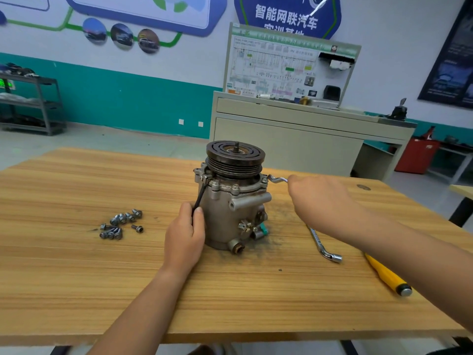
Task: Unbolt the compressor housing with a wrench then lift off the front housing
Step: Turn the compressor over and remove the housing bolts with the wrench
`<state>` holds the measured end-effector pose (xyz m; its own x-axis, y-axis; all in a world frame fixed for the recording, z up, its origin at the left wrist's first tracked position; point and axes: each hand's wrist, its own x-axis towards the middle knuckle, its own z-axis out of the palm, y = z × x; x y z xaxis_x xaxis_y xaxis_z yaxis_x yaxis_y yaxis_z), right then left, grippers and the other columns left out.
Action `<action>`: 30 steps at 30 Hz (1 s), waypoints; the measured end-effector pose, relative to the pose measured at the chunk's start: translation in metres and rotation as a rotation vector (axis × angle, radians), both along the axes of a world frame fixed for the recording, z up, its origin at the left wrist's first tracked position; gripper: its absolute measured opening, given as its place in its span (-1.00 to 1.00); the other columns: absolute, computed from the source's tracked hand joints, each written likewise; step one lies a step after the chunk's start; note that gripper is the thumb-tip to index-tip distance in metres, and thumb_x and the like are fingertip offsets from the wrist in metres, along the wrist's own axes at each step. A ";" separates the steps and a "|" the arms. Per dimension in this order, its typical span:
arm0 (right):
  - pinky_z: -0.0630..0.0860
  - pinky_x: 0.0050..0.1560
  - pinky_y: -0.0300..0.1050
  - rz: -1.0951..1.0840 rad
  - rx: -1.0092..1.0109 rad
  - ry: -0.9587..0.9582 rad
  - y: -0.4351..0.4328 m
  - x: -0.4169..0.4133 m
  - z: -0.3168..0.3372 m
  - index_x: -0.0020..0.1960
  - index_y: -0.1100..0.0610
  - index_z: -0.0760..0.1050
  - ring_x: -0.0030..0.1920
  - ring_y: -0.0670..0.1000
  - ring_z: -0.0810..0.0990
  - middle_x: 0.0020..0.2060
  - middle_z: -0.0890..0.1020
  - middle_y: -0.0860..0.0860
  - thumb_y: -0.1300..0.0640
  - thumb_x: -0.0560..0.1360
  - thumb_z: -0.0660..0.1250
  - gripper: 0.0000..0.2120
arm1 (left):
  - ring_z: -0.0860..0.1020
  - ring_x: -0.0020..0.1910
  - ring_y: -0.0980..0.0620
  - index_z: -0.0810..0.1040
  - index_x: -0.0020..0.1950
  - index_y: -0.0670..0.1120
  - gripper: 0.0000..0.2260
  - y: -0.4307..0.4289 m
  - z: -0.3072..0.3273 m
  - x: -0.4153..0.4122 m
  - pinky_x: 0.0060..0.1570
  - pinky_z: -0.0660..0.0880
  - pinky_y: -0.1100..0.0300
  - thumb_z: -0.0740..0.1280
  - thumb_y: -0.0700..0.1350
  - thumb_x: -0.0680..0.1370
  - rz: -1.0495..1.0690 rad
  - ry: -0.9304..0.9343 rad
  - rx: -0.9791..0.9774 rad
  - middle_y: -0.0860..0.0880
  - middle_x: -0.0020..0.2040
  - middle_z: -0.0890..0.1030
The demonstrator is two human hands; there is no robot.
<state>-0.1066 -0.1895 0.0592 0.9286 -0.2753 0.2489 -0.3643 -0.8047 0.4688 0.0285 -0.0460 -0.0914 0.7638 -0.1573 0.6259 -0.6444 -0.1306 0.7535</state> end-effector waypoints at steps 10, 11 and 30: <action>0.40 -0.41 -0.17 -0.006 -0.246 0.255 0.022 0.022 0.011 -0.03 0.15 0.44 -0.33 0.03 0.46 -0.34 0.37 0.00 0.31 0.52 0.18 -0.88 | 0.46 -0.41 -0.05 0.39 -0.17 -0.09 -0.85 -0.001 0.000 0.001 -0.35 0.38 -0.08 0.16 -0.19 0.61 0.016 0.013 0.009 -0.06 -0.41 0.47; 0.33 -0.48 -0.21 0.012 -0.260 0.259 0.018 0.022 0.013 -0.07 0.14 0.40 -0.41 -0.02 0.39 -0.37 0.36 -0.02 0.29 0.52 0.15 -0.90 | 0.46 -0.40 -0.03 0.39 -0.16 -0.08 -0.85 0.000 0.000 0.001 -0.35 0.38 -0.08 0.17 -0.19 0.61 0.017 0.009 0.008 -0.04 -0.41 0.47; 0.41 -0.13 0.00 0.207 0.176 -0.444 -0.057 0.047 0.013 0.22 0.20 0.36 -0.26 0.09 0.51 -0.20 0.59 0.10 0.14 0.63 0.01 -0.74 | 0.47 -0.39 -0.01 0.41 -0.15 -0.10 -0.79 0.001 0.001 0.007 -0.34 0.40 -0.10 0.09 -0.01 0.53 0.009 -0.013 0.012 -0.03 -0.39 0.48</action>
